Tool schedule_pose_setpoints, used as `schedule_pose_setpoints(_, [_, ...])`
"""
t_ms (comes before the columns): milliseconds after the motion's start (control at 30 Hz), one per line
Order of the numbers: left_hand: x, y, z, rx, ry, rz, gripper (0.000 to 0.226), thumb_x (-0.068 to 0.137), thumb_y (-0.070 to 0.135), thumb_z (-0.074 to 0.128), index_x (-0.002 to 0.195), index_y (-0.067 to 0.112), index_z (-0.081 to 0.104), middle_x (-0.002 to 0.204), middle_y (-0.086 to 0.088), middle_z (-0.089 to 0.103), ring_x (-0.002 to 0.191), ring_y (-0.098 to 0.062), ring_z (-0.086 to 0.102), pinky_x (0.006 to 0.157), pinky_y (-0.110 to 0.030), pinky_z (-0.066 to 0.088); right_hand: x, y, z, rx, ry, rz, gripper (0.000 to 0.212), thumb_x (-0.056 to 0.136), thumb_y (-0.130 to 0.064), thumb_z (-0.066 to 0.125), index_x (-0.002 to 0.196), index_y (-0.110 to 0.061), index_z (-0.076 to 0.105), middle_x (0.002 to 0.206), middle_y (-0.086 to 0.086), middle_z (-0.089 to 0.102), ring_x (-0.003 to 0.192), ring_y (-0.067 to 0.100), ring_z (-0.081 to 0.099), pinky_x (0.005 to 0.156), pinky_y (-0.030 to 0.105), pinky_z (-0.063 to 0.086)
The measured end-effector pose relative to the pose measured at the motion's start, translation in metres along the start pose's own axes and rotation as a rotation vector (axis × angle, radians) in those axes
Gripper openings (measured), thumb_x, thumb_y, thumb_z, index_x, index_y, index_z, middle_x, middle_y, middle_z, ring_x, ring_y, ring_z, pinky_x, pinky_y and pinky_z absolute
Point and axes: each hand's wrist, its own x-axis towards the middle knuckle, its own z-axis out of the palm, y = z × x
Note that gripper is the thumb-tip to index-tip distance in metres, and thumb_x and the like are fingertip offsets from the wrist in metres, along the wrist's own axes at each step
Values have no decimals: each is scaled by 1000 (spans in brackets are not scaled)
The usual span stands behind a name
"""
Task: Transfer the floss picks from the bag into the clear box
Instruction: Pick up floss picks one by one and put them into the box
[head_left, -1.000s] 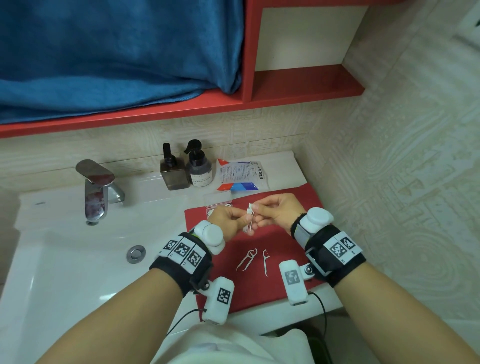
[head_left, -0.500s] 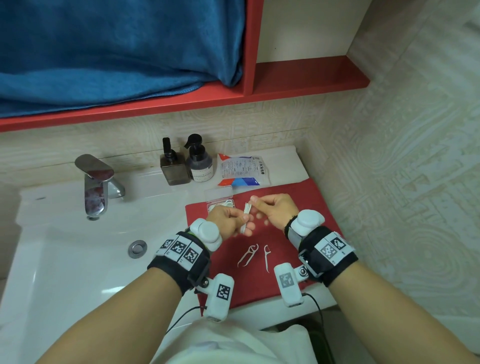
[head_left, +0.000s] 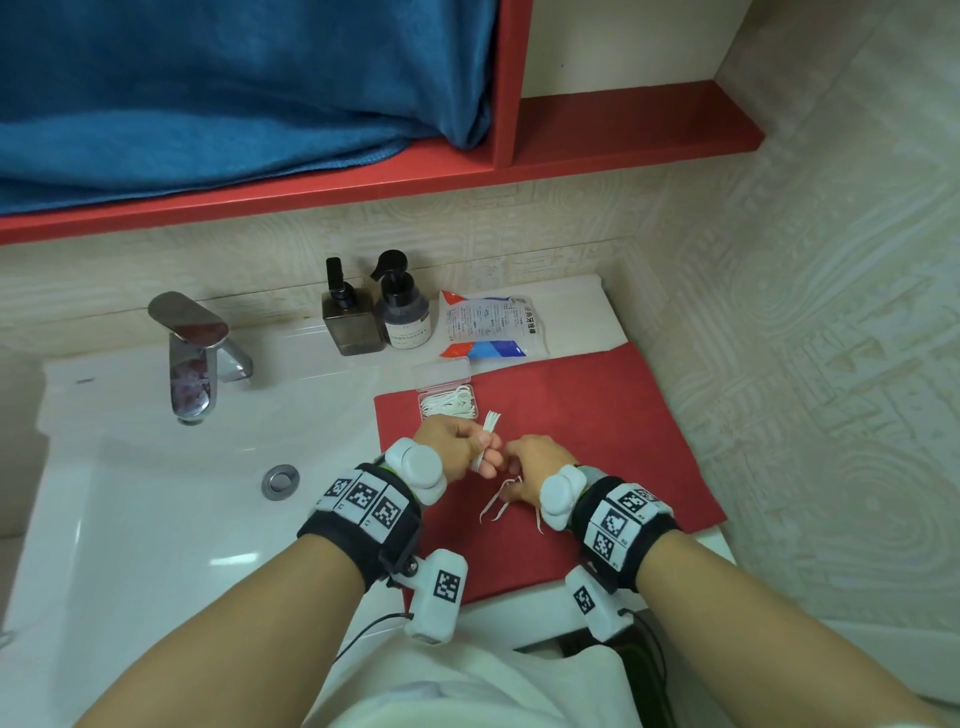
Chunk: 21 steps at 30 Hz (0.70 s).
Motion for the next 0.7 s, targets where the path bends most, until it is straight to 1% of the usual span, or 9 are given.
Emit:
schedule_pose_setpoints(200, [2, -1, 0, 15, 34, -1, 22, 97, -2, 45, 102, -16, 62, 73, -14, 63, 40, -4, 58, 39, -10, 39, -2, 2, 2, 44, -31, 21, 13, 78, -23, 77, 88, -19, 70, 79, -8, 60, 77, 12, 59, 71, 23, 47])
schedule_pose_setpoints(267, [3, -1, -1, 16, 41, 8, 21, 97, -2, 45, 99, -14, 63, 72, -14, 63, 40, -5, 58, 39, -11, 40, -6, 4, -3, 86, -6, 21, 9, 77, -22, 78, 82, -20, 70, 74, -10, 60, 75, 11, 60, 70, 23, 47])
schedule_pose_setpoints(333, [5, -3, -2, 20, 51, 21, 20, 96, -1, 46, 91, -9, 64, 72, -14, 64, 41, -6, 58, 44, -13, 44, -10, 6, -12, 127, 36, 8, 9, 77, -21, 78, 79, -23, 69, 75, -8, 66, 74, 12, 65, 71, 23, 50])
schedule_pose_setpoints(400, [6, -5, -3, 32, 79, 32, 20, 96, 0, 48, 86, -3, 65, 73, -14, 65, 43, -7, 59, 48, -14, 46, -15, 9, -23, 165, 51, -41, 7, 79, -20, 77, 81, -24, 71, 75, -5, 71, 71, 9, 68, 72, 21, 53])
schedule_pose_setpoints(433, [6, -5, -3, 34, 101, 34, 20, 96, 0, 49, 88, -5, 66, 72, -13, 65, 43, -7, 60, 46, -12, 45, -19, 9, -29, 179, 56, -70, 6, 81, -19, 75, 84, -24, 73, 74, -7, 71, 68, 3, 67, 72, 16, 52])
schedule_pose_setpoints(500, [5, -3, -3, 11, 138, 26, 19, 96, 0, 49, 93, -9, 65, 70, -13, 64, 41, -5, 59, 42, -11, 41, -25, 8, -40, 189, 83, -125, 10, 83, -19, 75, 90, -25, 77, 74, -14, 68, 66, -9, 62, 70, 3, 43])
schedule_pose_setpoints(533, [5, -3, -3, 3, 144, 18, 19, 96, 1, 49, 94, -10, 65, 70, -13, 64, 41, -5, 59, 41, -11, 41, -26, 7, -44, 197, 100, -151, 11, 83, -19, 75, 92, -24, 78, 73, -18, 65, 66, -14, 59, 67, 0, 40])
schedule_pose_setpoints(600, [6, -3, -3, 18, 130, 2, 19, 96, 2, 50, 95, -9, 66, 71, -12, 65, 43, -6, 61, 42, -12, 42, -28, 4, -51, 208, 146, -201, 13, 84, -18, 75, 94, -23, 78, 74, -23, 60, 69, -19, 56, 67, 0, 37])
schedule_pose_setpoints(700, [7, -5, -4, 104, 62, 1, 19, 96, 6, 52, 93, -1, 69, 69, -3, 69, 52, -5, 66, 53, -18, 49, -29, 0, -52, 249, 209, -265, 14, 84, -14, 74, 96, -21, 78, 77, -25, 59, 74, -17, 57, 70, 2, 38])
